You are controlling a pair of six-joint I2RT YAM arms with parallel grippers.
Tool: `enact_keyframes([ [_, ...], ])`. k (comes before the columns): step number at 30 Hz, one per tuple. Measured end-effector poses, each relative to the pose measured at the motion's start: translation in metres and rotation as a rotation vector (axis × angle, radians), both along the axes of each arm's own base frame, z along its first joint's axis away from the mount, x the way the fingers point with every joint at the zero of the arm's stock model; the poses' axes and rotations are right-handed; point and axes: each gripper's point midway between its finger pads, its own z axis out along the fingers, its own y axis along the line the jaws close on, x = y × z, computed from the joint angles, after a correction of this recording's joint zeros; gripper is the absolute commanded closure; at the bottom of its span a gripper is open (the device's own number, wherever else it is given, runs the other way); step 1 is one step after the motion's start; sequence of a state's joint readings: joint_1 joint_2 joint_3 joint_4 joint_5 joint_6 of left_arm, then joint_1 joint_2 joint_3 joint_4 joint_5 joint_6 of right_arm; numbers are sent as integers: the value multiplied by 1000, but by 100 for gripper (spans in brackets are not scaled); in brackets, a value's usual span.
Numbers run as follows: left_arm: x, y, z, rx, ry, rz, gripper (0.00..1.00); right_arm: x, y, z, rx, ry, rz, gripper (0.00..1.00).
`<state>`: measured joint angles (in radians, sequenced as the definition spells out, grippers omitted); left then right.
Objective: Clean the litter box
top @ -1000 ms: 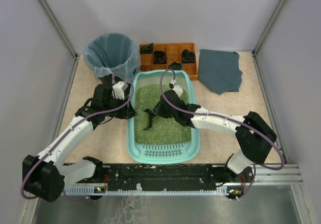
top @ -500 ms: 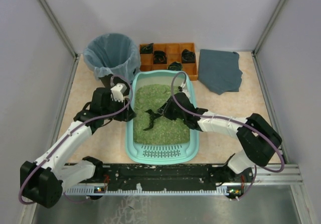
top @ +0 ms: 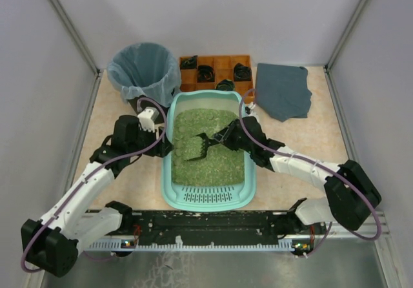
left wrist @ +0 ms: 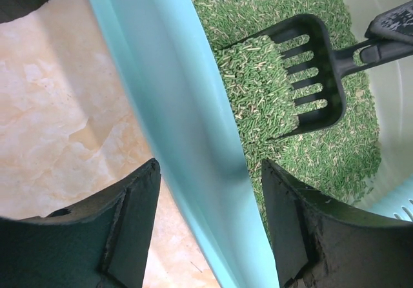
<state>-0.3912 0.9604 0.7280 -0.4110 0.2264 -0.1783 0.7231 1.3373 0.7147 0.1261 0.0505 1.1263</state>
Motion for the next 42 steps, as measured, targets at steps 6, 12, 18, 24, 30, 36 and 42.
enact_keyframes([
  [6, 0, 5, 4, 6, -26, 23, 28, 5, -13, 19, 20, -49, -6, 100],
  [12, 3, 11, 8, 15, -50, 58, 28, 12, -38, 35, 66, -98, -30, 100],
  [18, 4, 14, 14, 17, -74, 77, 28, 20, -68, 38, 147, -114, -82, 100],
  [24, 4, 14, 15, 13, -77, 78, 30, 21, -76, 45, 253, -109, -97, 100],
  [30, 4, 10, 18, -4, -85, 60, 30, 23, -97, 48, 331, -100, -142, 100],
  [36, 3, 9, 19, -9, -87, 52, 31, 22, -96, 54, 412, -91, -128, 100],
  [42, 0, 1, 19, -36, -82, 11, 32, 20, -104, 56, 451, -93, -149, 100],
])
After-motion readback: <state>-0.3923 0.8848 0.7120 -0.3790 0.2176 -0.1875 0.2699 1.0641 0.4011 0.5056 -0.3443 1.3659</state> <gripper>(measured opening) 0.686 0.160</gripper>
